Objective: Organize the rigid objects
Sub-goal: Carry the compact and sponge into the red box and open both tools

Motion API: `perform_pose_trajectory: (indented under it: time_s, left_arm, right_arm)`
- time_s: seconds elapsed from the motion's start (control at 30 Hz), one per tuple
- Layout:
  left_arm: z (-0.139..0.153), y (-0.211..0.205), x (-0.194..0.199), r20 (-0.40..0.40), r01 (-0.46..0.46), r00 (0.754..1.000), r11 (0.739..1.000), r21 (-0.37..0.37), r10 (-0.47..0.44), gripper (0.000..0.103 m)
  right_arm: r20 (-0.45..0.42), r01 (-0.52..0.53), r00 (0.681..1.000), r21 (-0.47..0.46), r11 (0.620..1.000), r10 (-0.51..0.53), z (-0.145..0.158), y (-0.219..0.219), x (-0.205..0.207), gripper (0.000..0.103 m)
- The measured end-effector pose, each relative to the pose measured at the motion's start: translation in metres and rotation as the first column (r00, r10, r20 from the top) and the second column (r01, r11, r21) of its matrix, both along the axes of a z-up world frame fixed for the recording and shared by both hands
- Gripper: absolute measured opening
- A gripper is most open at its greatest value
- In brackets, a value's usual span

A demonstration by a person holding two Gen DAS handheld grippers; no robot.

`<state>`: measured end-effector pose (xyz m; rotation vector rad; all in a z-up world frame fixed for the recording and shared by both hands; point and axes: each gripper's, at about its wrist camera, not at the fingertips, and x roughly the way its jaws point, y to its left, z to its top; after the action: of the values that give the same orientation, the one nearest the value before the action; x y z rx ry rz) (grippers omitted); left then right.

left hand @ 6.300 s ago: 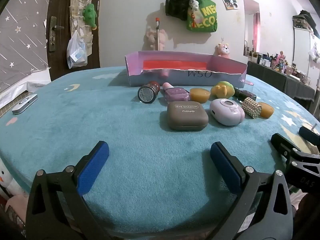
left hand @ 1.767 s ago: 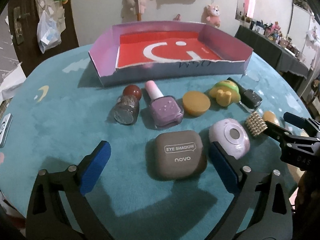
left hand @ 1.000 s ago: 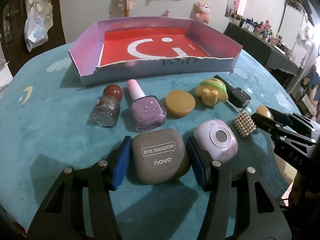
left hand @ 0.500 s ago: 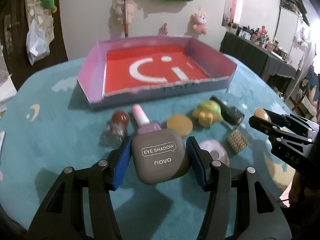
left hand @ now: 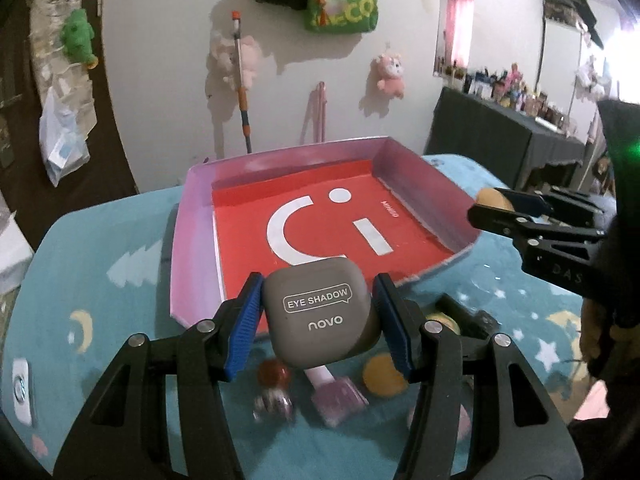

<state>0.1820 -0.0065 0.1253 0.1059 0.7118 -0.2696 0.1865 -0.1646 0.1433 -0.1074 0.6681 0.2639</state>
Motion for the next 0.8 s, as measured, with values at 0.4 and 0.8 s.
perform_pose_trajectory:
  time_s: [0.4,0.8]
  left_arm:
    - [-0.032,-0.009,0.086,-0.207,0.037,0.978,0.993,0.108,-0.014,0.054]
    - [-0.075,-0.006,0.117,-0.398,0.049,0.918,0.991,0.122,0.003,0.054]
  right_arm:
    - [-0.311,-0.099,0.949,-0.109,0.989,0.061,-0.041,0.021,0.094,0.04]
    - [-0.457,-0.157,0.888,-0.191,0.969,0.053,-0.067,0.029,0.12,0.04]
